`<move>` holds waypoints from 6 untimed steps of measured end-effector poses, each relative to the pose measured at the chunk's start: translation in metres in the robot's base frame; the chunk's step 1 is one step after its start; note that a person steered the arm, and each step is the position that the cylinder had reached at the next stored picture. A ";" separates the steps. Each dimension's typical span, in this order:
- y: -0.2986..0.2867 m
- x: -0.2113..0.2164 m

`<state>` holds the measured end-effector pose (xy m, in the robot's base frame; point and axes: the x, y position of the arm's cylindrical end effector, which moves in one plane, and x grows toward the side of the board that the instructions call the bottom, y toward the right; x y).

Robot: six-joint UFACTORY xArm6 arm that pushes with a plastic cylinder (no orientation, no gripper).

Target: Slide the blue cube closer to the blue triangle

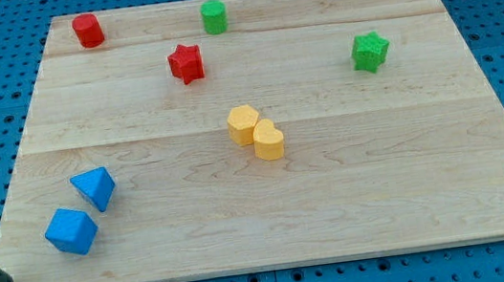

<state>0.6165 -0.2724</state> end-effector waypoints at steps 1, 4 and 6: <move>0.000 -0.001; 0.052 -0.032; 0.115 -0.053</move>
